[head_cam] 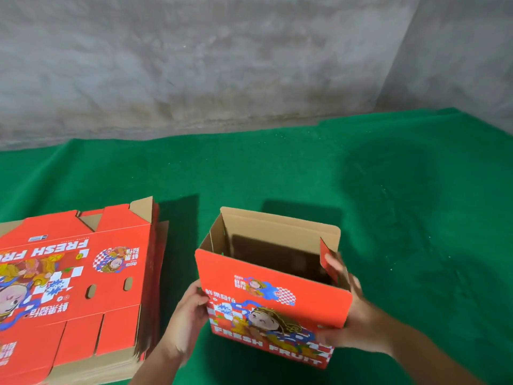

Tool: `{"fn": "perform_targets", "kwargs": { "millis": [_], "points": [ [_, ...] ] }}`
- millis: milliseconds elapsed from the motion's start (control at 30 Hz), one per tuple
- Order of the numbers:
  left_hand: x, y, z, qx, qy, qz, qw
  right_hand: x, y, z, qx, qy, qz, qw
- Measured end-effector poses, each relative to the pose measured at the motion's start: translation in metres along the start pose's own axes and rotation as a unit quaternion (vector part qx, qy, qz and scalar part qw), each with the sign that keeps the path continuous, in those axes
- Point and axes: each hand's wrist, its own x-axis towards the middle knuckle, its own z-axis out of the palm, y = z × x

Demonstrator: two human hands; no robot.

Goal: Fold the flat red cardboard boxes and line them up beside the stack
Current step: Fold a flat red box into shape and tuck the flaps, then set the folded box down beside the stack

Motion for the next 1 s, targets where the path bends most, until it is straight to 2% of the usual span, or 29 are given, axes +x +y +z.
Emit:
{"fn": "perform_targets", "kwargs": {
  "millis": [100,200,300,367,433,533,633,733,800,1000],
  "points": [
    [0.008,0.009,0.02,-0.024,0.058,0.023,0.998,-0.005,0.004,0.01,-0.07,0.024,-0.034,0.997],
    [0.022,0.022,0.051,0.023,0.072,0.038,0.996,-0.004,0.008,0.038,-0.004,0.123,-0.056,0.991],
    [0.028,0.033,0.092,0.04,0.001,0.011,0.999,0.013,0.011,0.063,0.054,0.273,-0.005,0.961],
    [0.024,0.035,0.117,0.053,-0.072,-0.012,0.996,0.033,0.014,0.058,0.064,0.368,-0.003,0.928],
    [0.019,0.032,0.131,0.097,-0.122,0.0,0.988,0.054,0.025,0.039,0.072,0.443,-0.001,0.894],
    [0.017,0.027,0.12,0.205,-0.118,0.035,0.971,0.082,0.041,-0.004,0.047,0.514,0.061,0.854],
    [0.023,0.027,0.084,0.248,-0.067,0.047,0.965,0.102,0.057,-0.033,0.03,0.535,0.161,0.829],
    [0.031,0.026,0.048,0.289,0.029,0.043,0.956,0.111,0.08,-0.05,-0.038,0.527,0.231,0.817],
    [0.035,0.023,0.029,0.318,0.075,0.031,0.945,0.111,0.091,-0.057,-0.031,0.52,0.269,0.81],
    [0.029,0.011,0.013,0.353,0.093,-0.005,0.931,0.111,0.101,-0.064,0.026,0.493,0.256,0.831]
  ]
}}
